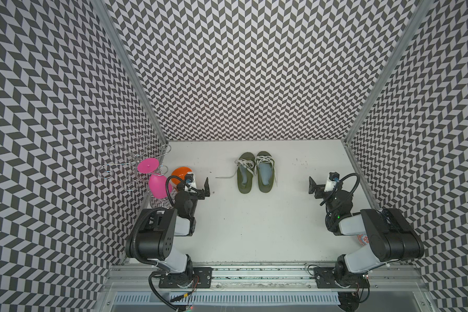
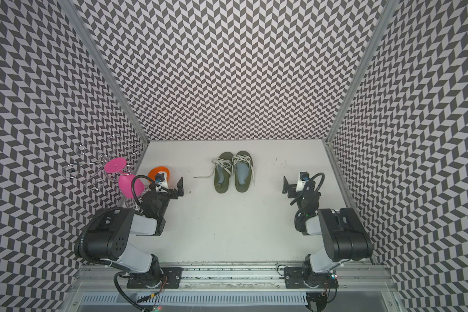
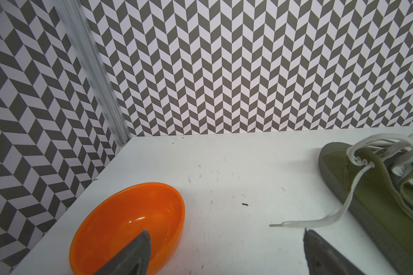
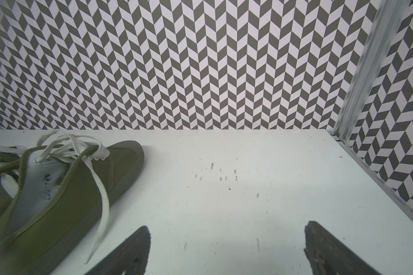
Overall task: Insert the insole into the shoe
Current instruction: Reset both arms
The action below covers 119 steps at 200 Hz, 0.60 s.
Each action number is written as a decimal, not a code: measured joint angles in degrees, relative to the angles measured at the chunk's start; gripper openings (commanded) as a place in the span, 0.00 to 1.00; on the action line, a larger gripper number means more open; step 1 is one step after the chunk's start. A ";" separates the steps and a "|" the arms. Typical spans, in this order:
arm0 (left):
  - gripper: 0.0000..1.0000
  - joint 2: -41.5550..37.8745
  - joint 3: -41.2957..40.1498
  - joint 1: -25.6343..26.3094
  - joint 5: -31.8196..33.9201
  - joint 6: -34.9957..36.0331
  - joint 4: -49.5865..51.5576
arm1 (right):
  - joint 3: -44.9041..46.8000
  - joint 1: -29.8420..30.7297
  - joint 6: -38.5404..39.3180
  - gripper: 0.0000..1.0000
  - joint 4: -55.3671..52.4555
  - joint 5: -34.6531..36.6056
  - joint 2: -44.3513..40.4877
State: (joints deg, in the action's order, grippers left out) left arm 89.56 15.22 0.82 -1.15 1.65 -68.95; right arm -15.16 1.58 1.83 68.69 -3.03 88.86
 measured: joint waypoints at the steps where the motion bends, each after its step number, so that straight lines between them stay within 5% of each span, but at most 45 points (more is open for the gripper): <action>1: 1.00 0.00 0.00 0.00 0.00 0.00 -0.02 | 0.00 0.00 0.00 1.00 0.00 0.00 0.00; 119: 0.99 0.00 0.00 0.00 0.00 -0.02 -0.02 | 0.79 -0.15 -0.39 1.00 0.59 0.04 -0.17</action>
State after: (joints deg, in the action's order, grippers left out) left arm 89.56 15.22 0.82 -1.15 1.63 -68.97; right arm -14.37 1.43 1.43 69.28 -2.98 88.68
